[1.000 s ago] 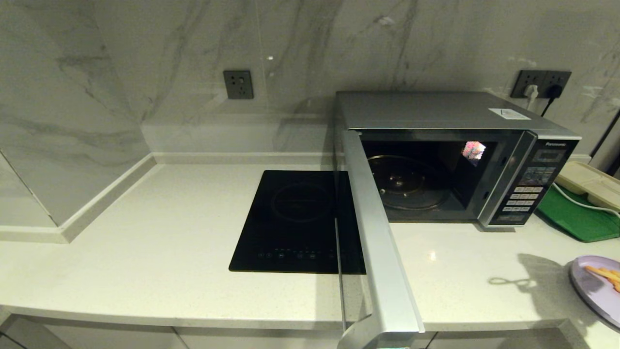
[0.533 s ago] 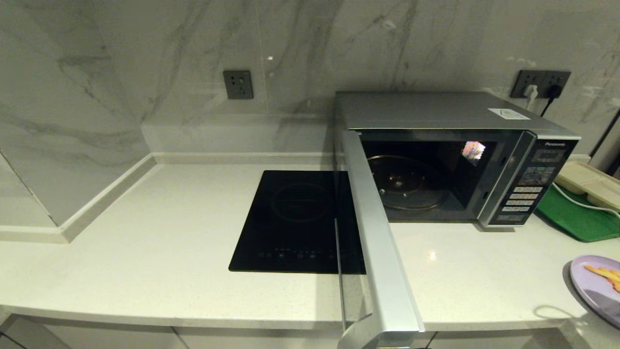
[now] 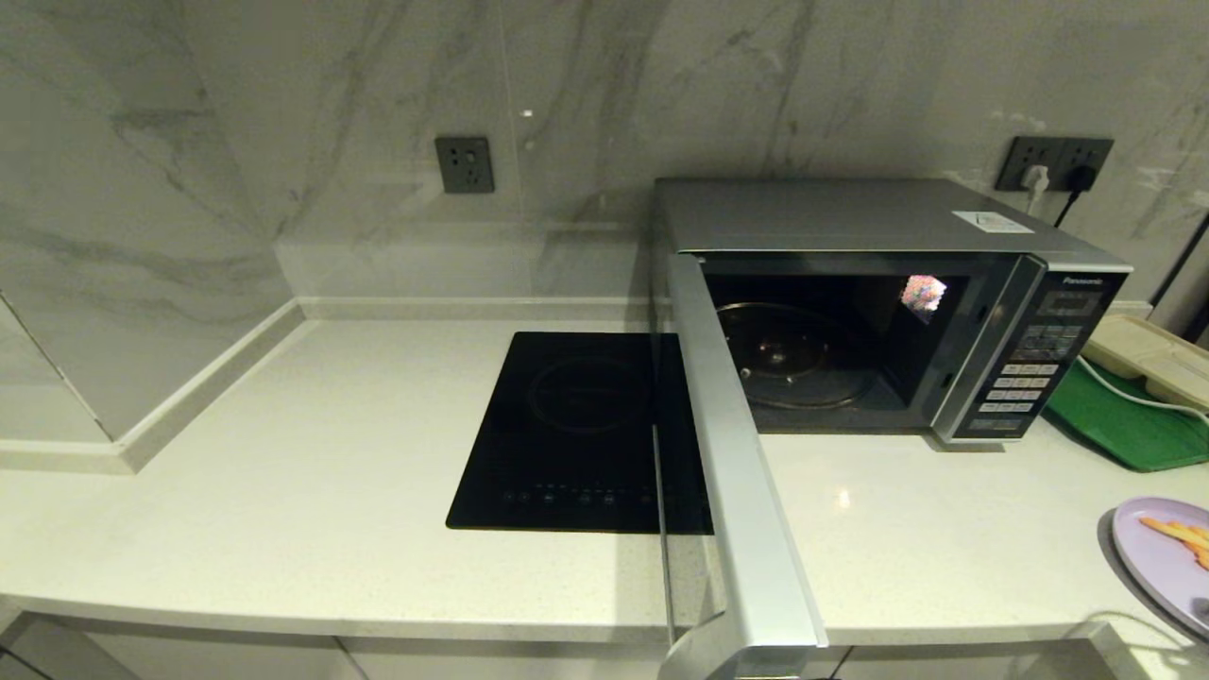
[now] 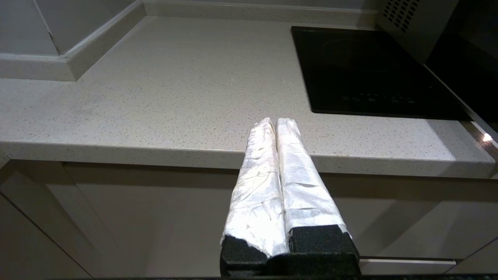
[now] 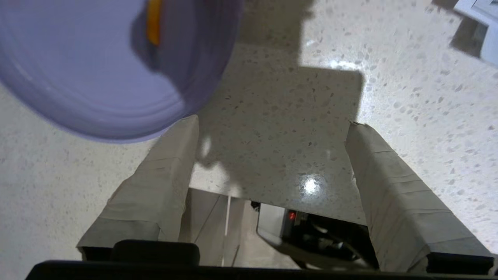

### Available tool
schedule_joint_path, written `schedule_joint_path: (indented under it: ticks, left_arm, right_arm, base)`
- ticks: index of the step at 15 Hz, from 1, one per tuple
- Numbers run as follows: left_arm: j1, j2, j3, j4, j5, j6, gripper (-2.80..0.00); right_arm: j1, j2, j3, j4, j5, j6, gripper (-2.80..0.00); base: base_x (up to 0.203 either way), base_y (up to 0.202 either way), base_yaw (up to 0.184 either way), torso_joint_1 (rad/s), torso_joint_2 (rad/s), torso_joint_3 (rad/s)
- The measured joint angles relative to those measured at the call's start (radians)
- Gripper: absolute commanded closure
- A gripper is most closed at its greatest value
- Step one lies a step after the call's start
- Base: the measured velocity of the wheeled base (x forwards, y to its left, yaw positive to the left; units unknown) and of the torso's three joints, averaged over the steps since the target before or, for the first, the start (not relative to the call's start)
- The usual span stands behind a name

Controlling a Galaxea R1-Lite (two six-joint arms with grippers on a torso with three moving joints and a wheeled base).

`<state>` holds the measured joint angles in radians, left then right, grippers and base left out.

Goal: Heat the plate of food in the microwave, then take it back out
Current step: Put the plate in the microwave oven

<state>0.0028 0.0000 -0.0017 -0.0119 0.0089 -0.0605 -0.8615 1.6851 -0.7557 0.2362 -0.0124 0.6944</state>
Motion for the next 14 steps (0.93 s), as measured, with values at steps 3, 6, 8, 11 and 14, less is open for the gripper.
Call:
schedule_joint_path:
  ticks: [3, 6, 8, 11, 14]
  left_arm:
    - [0.000, 0.000, 0.000, 0.000, 0.000, 0.000, 0.00]
    - [0.000, 0.000, 0.000, 0.000, 0.000, 0.000, 0.00]
    - [0.000, 0.000, 0.000, 0.000, 0.000, 0.000, 0.00]
    - [0.000, 0.000, 0.000, 0.000, 0.000, 0.000, 0.00]
    - [0.000, 0.000, 0.000, 0.000, 0.000, 0.000, 0.00]
  right_arm:
    - [-0.010, 0.072, -0.007, -0.060, -0.009, 0.016, -2.80]
    - [-0.027, 0.137, -0.009, -0.120, -0.021, 0.017, -2.80]
    - [-0.036, 0.164, -0.017, -0.141, -0.019, 0.017, -2.80]
    - [-0.041, 0.195, -0.044, -0.143, -0.021, 0.034, -2.80]
    - [-0.042, 0.216, -0.063, -0.145, -0.021, 0.046, -2.80]
  base:
    - [0.000, 0.000, 0.000, 0.000, 0.00, 0.000]
    - [0.000, 0.000, 0.000, 0.000, 0.00, 0.000]
    - [0.000, 0.000, 0.000, 0.000, 0.00, 0.000]
    - [0.000, 0.000, 0.000, 0.000, 0.00, 0.000]
    - [0.000, 0.000, 0.000, 0.000, 0.00, 0.000]
